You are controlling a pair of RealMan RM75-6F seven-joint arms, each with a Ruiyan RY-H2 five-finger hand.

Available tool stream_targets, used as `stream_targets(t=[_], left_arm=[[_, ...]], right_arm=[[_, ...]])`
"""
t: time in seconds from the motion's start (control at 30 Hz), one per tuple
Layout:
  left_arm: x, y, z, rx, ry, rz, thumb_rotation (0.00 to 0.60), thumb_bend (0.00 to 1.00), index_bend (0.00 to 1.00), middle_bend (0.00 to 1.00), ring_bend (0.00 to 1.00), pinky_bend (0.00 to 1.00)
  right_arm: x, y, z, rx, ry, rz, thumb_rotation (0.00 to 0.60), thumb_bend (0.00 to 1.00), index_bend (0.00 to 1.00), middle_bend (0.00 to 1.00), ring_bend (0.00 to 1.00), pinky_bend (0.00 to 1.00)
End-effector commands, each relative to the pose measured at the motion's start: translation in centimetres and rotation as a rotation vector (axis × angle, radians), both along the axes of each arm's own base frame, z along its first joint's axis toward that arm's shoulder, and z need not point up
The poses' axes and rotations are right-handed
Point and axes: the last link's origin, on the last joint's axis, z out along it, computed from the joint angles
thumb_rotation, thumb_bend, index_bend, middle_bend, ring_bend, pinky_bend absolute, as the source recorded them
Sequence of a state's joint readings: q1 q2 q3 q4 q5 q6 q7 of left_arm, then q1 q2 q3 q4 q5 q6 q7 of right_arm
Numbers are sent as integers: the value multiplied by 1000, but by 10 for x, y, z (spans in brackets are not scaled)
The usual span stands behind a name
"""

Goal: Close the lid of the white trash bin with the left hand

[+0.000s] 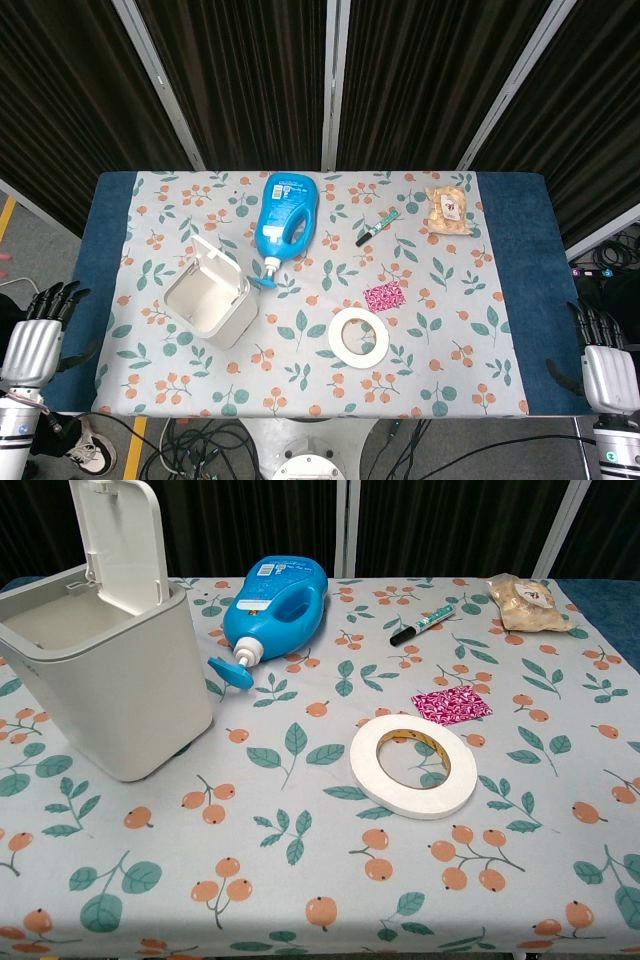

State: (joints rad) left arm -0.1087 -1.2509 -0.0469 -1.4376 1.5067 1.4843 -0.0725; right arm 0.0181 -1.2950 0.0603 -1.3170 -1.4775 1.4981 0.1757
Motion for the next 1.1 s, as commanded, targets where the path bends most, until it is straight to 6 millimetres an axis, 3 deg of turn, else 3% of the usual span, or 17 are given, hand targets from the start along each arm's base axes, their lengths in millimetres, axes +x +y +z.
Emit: stream_targets(t=[0.03,0.47,0.67,0.9,1.1], left_arm=[[2,-1,1,-11,12,-7,600,208,160,106,44,114],[7,1,3,-22,-32,-37,600,208,160,109,44,114],[13,5,16,-4,-45,-83,600,210,160,109,44,117],[52,37,48,-51,-169,-253,600,220,136,115,44,118],[93,74,58,-96,-183,-391,600,243,103,123,44,124]], right_arm=[[-1,1,-1,4,-3,-3,600,153,0,0,0,0],[3,-2,-2,14,4,15,600,153,0,0,0,0],[3,-2,1,13,11,14,600,153,0,0,0,0],[-2,-2,2,24,33,-11,600,154,0,0,0,0],[-2,-5,-2,39,39,-8,600,154,0,0,0,0]])
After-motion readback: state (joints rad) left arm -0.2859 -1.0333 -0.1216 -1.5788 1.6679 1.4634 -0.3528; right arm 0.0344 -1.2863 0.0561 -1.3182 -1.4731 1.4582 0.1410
